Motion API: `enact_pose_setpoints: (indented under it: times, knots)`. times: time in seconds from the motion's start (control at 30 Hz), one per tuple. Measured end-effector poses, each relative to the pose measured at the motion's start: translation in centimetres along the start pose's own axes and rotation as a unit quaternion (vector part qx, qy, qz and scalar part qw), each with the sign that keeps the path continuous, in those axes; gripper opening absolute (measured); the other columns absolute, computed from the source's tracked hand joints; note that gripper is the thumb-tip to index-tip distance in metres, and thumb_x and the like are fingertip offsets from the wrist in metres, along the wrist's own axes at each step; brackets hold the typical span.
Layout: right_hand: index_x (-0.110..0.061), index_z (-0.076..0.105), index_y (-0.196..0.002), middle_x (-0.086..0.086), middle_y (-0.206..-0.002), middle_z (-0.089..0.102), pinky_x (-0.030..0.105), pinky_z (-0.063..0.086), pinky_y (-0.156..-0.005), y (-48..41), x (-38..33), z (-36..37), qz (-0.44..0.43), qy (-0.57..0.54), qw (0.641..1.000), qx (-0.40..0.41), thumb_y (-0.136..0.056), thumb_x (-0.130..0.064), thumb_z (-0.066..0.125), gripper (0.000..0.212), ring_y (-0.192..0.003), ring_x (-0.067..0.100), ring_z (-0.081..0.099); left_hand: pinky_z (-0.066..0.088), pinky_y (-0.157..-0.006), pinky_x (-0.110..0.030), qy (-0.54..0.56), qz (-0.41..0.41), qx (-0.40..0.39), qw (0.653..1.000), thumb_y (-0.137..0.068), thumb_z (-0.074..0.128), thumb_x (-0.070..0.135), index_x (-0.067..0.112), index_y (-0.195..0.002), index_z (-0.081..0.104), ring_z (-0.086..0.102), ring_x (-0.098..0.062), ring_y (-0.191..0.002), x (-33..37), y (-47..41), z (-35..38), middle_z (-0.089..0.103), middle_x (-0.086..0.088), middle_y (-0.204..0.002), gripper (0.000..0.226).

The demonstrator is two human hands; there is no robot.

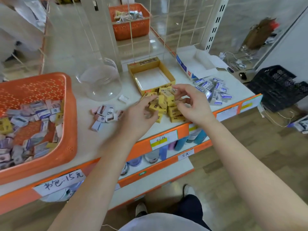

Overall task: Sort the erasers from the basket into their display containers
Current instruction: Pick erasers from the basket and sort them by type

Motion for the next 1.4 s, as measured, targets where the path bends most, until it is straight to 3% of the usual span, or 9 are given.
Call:
enact_pose_setpoints:
  times: [0.13,0.23,0.33,0.47,0.67,0.9,1.03,1.23,1.4]
  knots:
    - [-0.021,0.059,-0.114,-0.003,-0.087,0.056,0.015,0.046,-0.074,-0.04,-0.08,-0.09,-0.016,0.024,1.000,-0.011,-0.074,-0.001,0.053,0.046,-0.084,0.006,0.055,0.049,-0.080,-0.027,-0.016,0.023,-0.007,1.000,-0.080,0.066,0.029,0.049,-0.123,0.052,0.060,-0.004,-0.080,0.09,0.13,-0.12,0.053,0.024,-0.089,0.050]
    - [-0.018,0.060,-0.117,-0.003,-0.100,0.055,0.022,0.048,-0.081,-0.08,-0.11,0.01,-0.052,0.068,0.996,-0.021,-0.071,-0.018,0.049,0.048,-0.093,0.005,0.055,0.053,-0.080,-0.033,-0.015,0.048,-0.013,0.999,-0.078,0.066,0.035,0.050,-0.125,0.047,0.059,-0.001,-0.079,0.29,0.11,-0.06,0.049,0.031,-0.094,0.053]
    - [-0.016,0.060,-0.118,-0.005,-0.111,0.052,0.020,0.045,-0.087,-0.22,-0.09,0.03,-0.067,0.076,0.995,-0.023,-0.070,-0.022,0.048,0.051,-0.099,-0.004,0.050,0.055,-0.080,-0.039,0.018,0.061,-0.012,0.998,-0.077,0.068,0.031,0.052,-0.124,0.045,0.059,0.004,-0.085,0.26,0.01,-0.04,0.047,0.031,-0.102,0.057]
    - [-0.015,0.061,-0.117,-0.003,-0.112,0.053,0.013,0.041,-0.086,-0.23,-0.12,0.15,-0.072,0.072,0.994,-0.032,-0.070,-0.016,0.050,0.048,-0.100,-0.005,0.050,0.056,-0.081,-0.040,0.039,0.070,0.002,0.997,-0.078,0.070,0.030,0.058,-0.120,0.039,0.056,0.008,-0.093,0.26,0.04,-0.07,0.049,0.026,-0.106,0.060]
    - [-0.013,0.063,-0.113,0.002,-0.112,0.055,0.021,0.043,-0.089,-0.14,-0.31,-0.11,-0.079,0.051,0.995,-0.025,-0.066,-0.023,0.045,0.051,-0.102,0.006,0.054,0.053,-0.083,-0.041,0.023,0.072,-0.003,0.997,-0.078,0.070,0.033,0.041,-0.126,0.049,0.050,0.010,-0.098,0.16,0.01,0.28,0.049,0.022,-0.114,0.053]
    - [-0.015,0.063,-0.113,0.005,-0.112,0.057,0.022,0.044,-0.087,-0.03,-0.47,-0.03,-0.086,0.046,0.994,-0.040,-0.065,-0.023,0.044,0.053,-0.102,0.007,0.054,0.052,-0.084,-0.041,0.010,0.077,-0.018,0.997,-0.073,0.060,0.050,0.049,-0.124,0.044,0.051,0.003,-0.103,0.08,0.17,0.27,0.045,0.030,-0.116,0.053]
    - [-0.016,0.063,-0.113,0.005,-0.113,0.057,0.018,0.041,-0.087,0.03,-0.58,0.05,-0.089,0.042,0.994,-0.057,-0.065,-0.024,0.043,0.052,-0.103,0.004,0.052,0.052,-0.084,-0.041,0.006,0.075,-0.021,0.997,-0.072,0.058,0.054,0.050,-0.123,0.043,0.052,0.001,-0.104,-0.02,0.13,0.20,0.044,0.032,-0.114,0.054]
    - [-0.014,0.064,-0.112,0.001,-0.111,0.059,0.022,0.044,-0.087,0.02,-0.29,0.22,-0.095,0.057,0.992,-0.067,-0.066,-0.024,0.047,0.050,-0.102,0.005,0.054,0.052,-0.084,-0.040,-0.004,0.069,-0.026,0.997,-0.071,0.057,0.055,0.053,-0.122,0.042,0.052,-0.001,-0.104,-0.10,0.11,0.18,0.047,0.029,-0.114,0.053]
    - [-0.015,0.068,-0.105,-0.007,-0.106,0.059,0.015,0.040,-0.088,-0.02,-0.23,0.39,-0.094,0.090,0.990,-0.060,-0.066,-0.026,0.047,0.045,-0.100,0.003,0.052,0.052,-0.085,-0.039,-0.006,0.069,-0.032,0.997,-0.071,0.057,0.053,0.056,-0.121,0.040,0.053,-0.001,-0.104,-0.10,0.18,0.19,0.048,0.029,-0.114,0.053]
Point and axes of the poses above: each hand's wrist, its own y-axis away from the middle knuckle, its own z-axis out of the palm, x = y × z, the point moved 4 cm from there along -y, towards the middle knuckle
